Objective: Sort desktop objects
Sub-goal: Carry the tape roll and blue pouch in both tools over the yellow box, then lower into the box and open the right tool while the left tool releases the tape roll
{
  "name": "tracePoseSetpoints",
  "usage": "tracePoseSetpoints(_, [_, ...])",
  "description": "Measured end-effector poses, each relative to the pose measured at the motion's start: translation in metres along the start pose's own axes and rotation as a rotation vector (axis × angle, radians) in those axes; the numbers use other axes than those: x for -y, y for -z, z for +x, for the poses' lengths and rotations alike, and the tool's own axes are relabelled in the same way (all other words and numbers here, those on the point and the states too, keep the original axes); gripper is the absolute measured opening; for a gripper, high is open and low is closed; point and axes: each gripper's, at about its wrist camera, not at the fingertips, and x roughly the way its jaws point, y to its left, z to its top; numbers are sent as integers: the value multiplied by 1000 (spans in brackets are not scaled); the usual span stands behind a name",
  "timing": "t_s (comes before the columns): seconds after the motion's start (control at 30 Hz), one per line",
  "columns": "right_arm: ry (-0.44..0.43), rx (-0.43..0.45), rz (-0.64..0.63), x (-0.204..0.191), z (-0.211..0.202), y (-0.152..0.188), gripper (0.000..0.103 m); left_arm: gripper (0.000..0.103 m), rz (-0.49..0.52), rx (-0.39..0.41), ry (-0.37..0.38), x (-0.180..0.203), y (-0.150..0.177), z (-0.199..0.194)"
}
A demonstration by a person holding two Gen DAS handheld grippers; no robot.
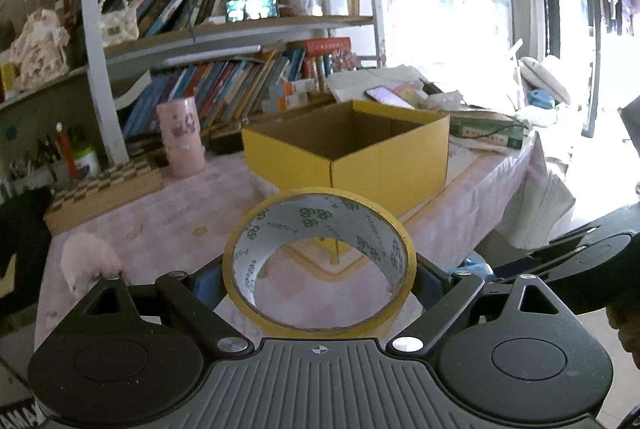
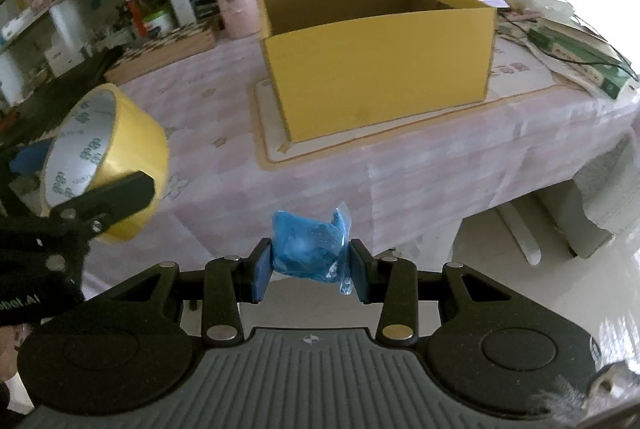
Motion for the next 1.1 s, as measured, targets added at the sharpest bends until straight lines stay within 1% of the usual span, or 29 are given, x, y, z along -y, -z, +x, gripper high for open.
tracePoseSetpoints(0.33, [68, 33, 84, 38, -7, -13, 37, 92, 48, 79, 31, 7, -34, 18])
tracePoseSetpoints(0.53, [99, 92, 114, 53, -19, -29, 37, 92, 93, 146, 39, 9, -61, 27])
tracePoseSetpoints(0.7, [104, 152, 102, 61, -29, -51, 37, 92, 105, 190, 45, 15, -83, 40])
tracePoseSetpoints(0.87, [85, 212, 87, 72, -32, -78, 37, 92, 107, 204, 48, 24, -101, 59])
tracePoseSetpoints(1.1, [46, 269, 48, 90, -24, -114, 37, 92, 118, 184, 36, 36, -117, 89])
